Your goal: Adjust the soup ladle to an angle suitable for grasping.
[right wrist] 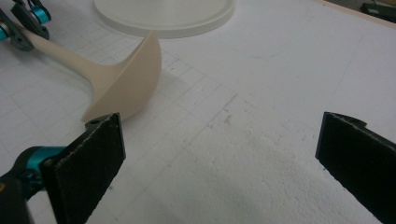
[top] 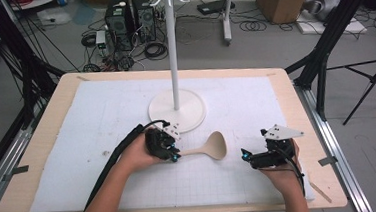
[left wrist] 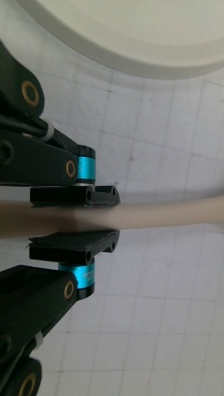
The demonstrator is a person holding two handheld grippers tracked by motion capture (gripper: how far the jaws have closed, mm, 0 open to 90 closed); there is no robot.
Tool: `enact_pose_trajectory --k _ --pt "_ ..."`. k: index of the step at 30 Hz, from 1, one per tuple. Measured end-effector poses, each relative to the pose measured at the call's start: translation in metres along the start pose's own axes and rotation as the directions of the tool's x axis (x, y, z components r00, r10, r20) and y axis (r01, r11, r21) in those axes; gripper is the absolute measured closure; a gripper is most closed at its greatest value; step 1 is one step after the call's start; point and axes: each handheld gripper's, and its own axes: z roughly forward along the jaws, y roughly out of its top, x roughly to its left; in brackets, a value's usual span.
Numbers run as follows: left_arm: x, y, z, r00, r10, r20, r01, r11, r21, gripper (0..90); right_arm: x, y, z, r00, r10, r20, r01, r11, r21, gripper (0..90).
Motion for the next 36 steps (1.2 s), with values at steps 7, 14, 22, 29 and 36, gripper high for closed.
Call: enact_pose_trajectory --k 7,14,22,29,36 --pt "-0.001 0.012 0.012 1.0 0.001 0.008 -0.001 1.0 0.004 76.5 0.001 0.0 0.0 1.0 0.002 -0.008 -0.002 1.0 -0.005 0.2" --pt "-0.001 0.008 -0.001 0.9988 -0.044 0.022 0.045 0.9981 -0.042 57.8 0.0 0.0 -0.002 1.0 0.006 -0.008 -0.006 1.0 -0.01 0.2" --pt "-0.002 -0.016 -0.035 0.9952 -0.096 -0.015 0.094 0.9906 -0.099 47.0 -0.001 0.0 -0.003 0.9998 0.011 -0.018 -0.011 1.0 -0.015 0.2" --pt "-0.006 -0.062 -0.078 0.9801 -0.164 -0.112 0.135 0.9635 -0.231 38.5 0.001 0.0 -0.001 0.9999 0.004 -0.017 -0.004 1.0 -0.009 0.1" --pt "-0.01 -0.118 -0.11 0.9521 -0.257 -0.166 0.185 0.9155 -0.357 28.8 0.001 0.0 0.0 0.9999 0.002 -0.014 -0.003 1.0 -0.006 0.1"
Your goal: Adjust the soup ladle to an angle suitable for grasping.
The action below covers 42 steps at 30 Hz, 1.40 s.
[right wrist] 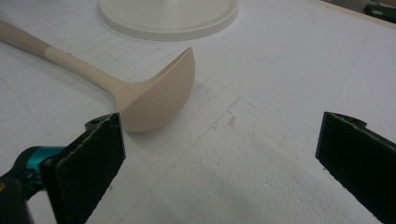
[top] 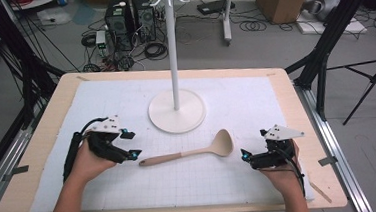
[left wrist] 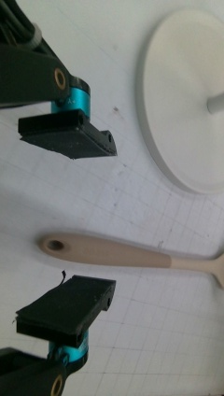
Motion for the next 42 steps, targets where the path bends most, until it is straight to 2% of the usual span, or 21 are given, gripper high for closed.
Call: enact_pose_trajectory --k 2,3,4,7,11,17,22,30,37,42 --pt "0.001 -0.005 -0.004 0.9999 -0.007 -0.013 0.007 0.9999 -0.01 25.2 0.0 0.0 0.0 1.0 0.0 0.0 0.0 1.0 0.001 0.1" --pt "0.004 -0.015 -0.012 0.9987 -0.027 -0.042 0.026 0.9994 -0.025 22.9 0.0 0.0 0.0 1.0 -0.001 0.001 0.001 1.0 0.002 0.1" --pt "0.005 -0.02 -0.015 0.998 -0.032 -0.055 0.031 0.9991 -0.03 21.7 0.0 0.0 0.0 1.0 -0.001 0.001 0.001 1.0 0.001 0.1" --pt "0.008 -0.028 -0.02 0.9968 -0.042 -0.068 0.04 0.9985 -0.036 19.1 0.0 0.0 0.0 1.0 0.002 0.003 -0.002 1.0 0.0 0.1" --pt "0.012 -0.036 -0.027 0.9919 -0.068 -0.107 0.063 0.997 -0.046 15.0 0.0 0.0 0.001 1.0 -0.001 -0.002 0.001 1.0 -0.004 0.1" --pt "0.019 -0.045 -0.044 0.9896 -0.103 -0.101 0.092 0.9896 -0.111 11.0 -0.001 0.0 0.001 1.0 0.008 -0.005 -0.008 1.0 -0.004 0.1" --pt "0.023 -0.051 -0.051 0.9869 -0.117 -0.111 0.102 0.9863 -0.13 9.1 -0.001 -0.001 0.002 0.9999 0.008 -0.007 -0.008 1.0 0.003 0.1" --pt "0.025 -0.055 -0.054 0.9796 -0.141 -0.143 0.123 0.9841 -0.129 1.7 -0.003 -0.001 0.0 0.9997 0.024 -0.007 -0.024 1.0 -0.014 0.1" --pt "0.026 -0.056 -0.051 0.982 -0.128 -0.138 0.112 0.9862 -0.122 1.7 -0.003 -0.001 0.001 0.9999 0.016 -0.005 -0.016 1.0 -0.012 0.1" --pt "0.026 -0.058 -0.053 0.9804 -0.126 -0.152 0.106 0.9855 -0.132 1.7 -0.004 -0.001 0.002 0.9998 0.022 -0.004 -0.022 1.0 -0.011 0.1"
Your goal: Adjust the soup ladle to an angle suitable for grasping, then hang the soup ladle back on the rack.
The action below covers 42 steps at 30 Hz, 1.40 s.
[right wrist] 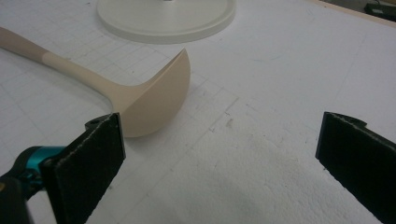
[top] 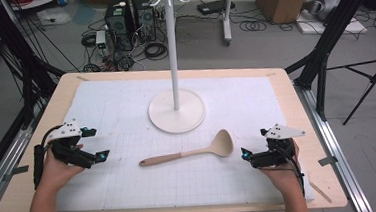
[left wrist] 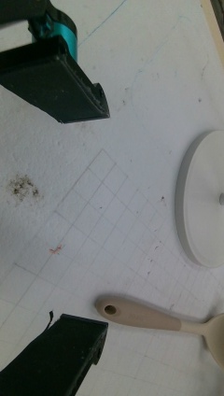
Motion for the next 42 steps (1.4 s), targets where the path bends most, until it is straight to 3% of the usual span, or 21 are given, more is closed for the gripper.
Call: enact_pose_trajectory --k 10,18,29,38,42 --pt "0.0 0.0 -0.004 1.0 -0.004 -0.003 0.004 0.9998 -0.022 1.7 0.001 0.001 0.004 1.0 -0.005 -0.005 0.005 1.0 0.006 0.1" --pt "-0.001 0.0 -0.001 0.9999 0.011 -0.003 -0.011 0.9999 0.001 1.7 0.001 0.001 0.004 1.0 -0.002 -0.004 0.002 1.0 0.009 0.1" --pt "0.005 -0.006 -0.009 0.9998 -0.018 -0.006 0.018 0.9995 -0.026 1.7 0.011 0.018 -0.004 0.9986 -0.05 -0.017 0.05 0.998 -0.031 0.1" --pt "0.008 -0.009 -0.011 0.9996 -0.025 -0.017 0.024 0.9994 -0.026 1.7 0.018 0.036 0.006 0.9893 -0.104 -0.103 0.102 0.994 -0.026 0.1" --pt "0.006 -0.007 -0.011 0.9996 -0.022 -0.015 0.021 0.9991 -0.036 1.7 0.028 0.051 0.018 0.9762 -0.156 -0.15 0.156 0.988 -0.012 0.1"
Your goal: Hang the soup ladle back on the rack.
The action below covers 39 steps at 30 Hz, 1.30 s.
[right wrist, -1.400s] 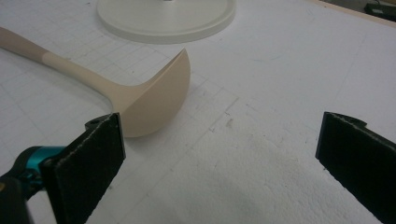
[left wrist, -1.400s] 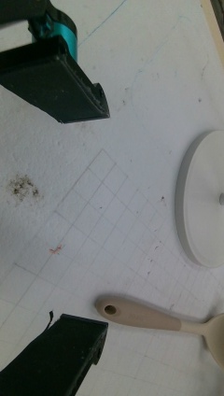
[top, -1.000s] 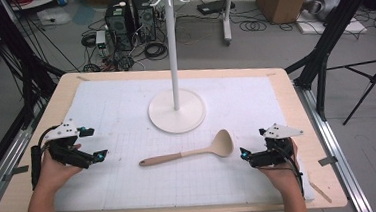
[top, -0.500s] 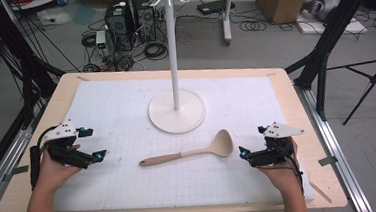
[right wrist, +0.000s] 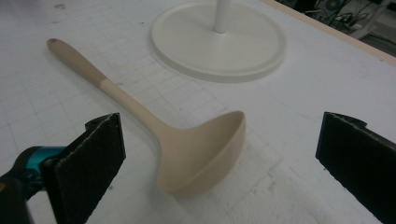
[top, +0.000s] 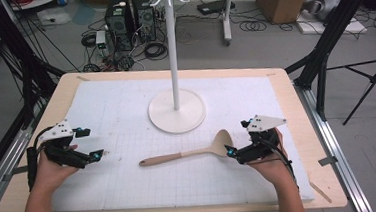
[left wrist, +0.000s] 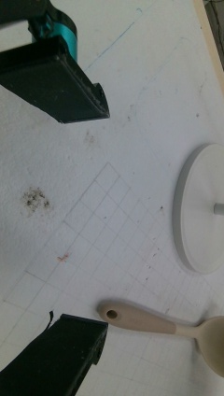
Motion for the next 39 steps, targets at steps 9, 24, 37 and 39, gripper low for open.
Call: enact_pose_trajectory --k 9,24,37,39 --pt "-0.003 0.001 0.001 0.9999 0.01 0.009 -0.01 0.9999 0.004 1.7 0.012 0.024 0.023 0.9945 -0.076 -0.072 0.08 0.996 0.048 0.1" --pt "-0.003 0.002 -0.004 0.9998 0.018 0.007 -0.018 0.9997 -0.015 1.7 0.035 0.052 0.071 0.9672 -0.174 -0.185 0.201 0.97 0.137 0.2" --pt "-0.003 0.003 -0.006 0.9994 0.026 0.022 -0.025 0.9993 -0.028 1.7 0.052 0.056 0.107 0.9307 -0.229 -0.285 0.299 0.925 0.233 1.6" --pt "-0.003 0.003 -0.006 0.9995 0.024 0.021 -0.023 0.9994 -0.026 1.7 0.055 0.057 0.112 0.9213 -0.241 -0.305 0.322 0.912 0.252 4.2"
